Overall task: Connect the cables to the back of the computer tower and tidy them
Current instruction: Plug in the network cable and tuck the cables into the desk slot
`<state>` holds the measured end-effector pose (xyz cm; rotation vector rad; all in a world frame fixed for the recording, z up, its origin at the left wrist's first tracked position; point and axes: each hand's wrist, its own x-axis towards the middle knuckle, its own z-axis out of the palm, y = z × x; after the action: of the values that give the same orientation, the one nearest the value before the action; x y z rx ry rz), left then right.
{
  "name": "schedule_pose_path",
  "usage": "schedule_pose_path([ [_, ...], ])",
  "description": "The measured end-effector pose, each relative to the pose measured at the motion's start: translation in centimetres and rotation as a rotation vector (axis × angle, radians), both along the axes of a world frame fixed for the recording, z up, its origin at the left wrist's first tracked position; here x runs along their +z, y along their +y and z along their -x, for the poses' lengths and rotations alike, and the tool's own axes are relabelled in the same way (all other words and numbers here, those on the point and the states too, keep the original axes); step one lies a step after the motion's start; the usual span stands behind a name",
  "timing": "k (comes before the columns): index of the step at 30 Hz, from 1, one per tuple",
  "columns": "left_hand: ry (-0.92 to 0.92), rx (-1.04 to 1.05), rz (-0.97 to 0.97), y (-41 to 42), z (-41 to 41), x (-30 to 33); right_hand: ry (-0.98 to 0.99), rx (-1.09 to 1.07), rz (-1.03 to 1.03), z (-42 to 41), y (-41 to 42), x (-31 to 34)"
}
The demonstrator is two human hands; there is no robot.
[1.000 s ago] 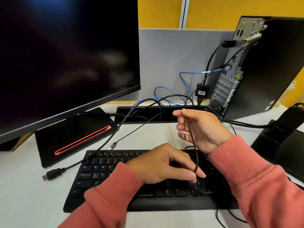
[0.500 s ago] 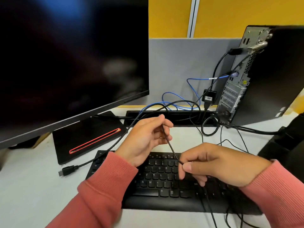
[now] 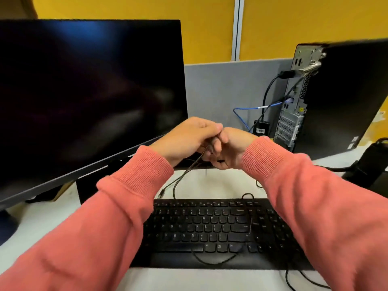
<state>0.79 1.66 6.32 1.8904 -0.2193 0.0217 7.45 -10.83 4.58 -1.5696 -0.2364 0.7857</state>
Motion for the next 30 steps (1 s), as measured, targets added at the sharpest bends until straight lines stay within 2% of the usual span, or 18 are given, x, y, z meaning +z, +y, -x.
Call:
schedule_pose_path([
  [4, -0.037, -0.022, -0.278, 0.7, -0.4, -0.6, 0.132, -0.166, -0.098, -1.8, 1.2, -0.2],
  [9, 0.057, -0.098, -0.395, 2.2, 0.4, -2.0, 0.239, -0.398, -0.216, -3.3, 0.2, -1.2],
  [13, 0.147, 0.144, -0.359, 4.8, 0.7, -4.5, 0.242, -0.394, -0.280, -4.2, -1.0, -1.2],
  [15, 0.130, 0.223, -0.457, 6.1, 0.7, -6.7, 0.235, -0.411, -0.292, -4.6, -1.5, -1.6],
  [16, 0.128, 0.198, -0.540, 6.2, 0.7, -7.8, 0.227, -0.420, -0.284, -4.8, -1.8, -2.0],
  [19, 0.197, 0.128, -0.687, 5.4, 0.4, -10.5, 0.058, -0.368, -0.134, -4.8, -2.6, -2.6],
  [21, 0.256, 0.157, -0.723, 4.8, -0.4, -12.0, -0.066, -0.290, -0.025, -4.7, -3.4, -2.6],
  [23, 0.201, 0.245, -0.771, 4.7, -1.7, -13.0, -0.159, -0.232, 0.072, -4.7, -4.6, -2.7],
  [28, 0.095, 0.423, -0.478, 4.8, -4.5, -13.8, -0.414, -0.138, 0.519, -4.7, -6.5, -3.8],
  [30, 0.062, 0.470, -0.372, 5.1, -5.6, -14.3, -0.552, -0.023, 0.742, -4.6, -5.9, -3.8],
])
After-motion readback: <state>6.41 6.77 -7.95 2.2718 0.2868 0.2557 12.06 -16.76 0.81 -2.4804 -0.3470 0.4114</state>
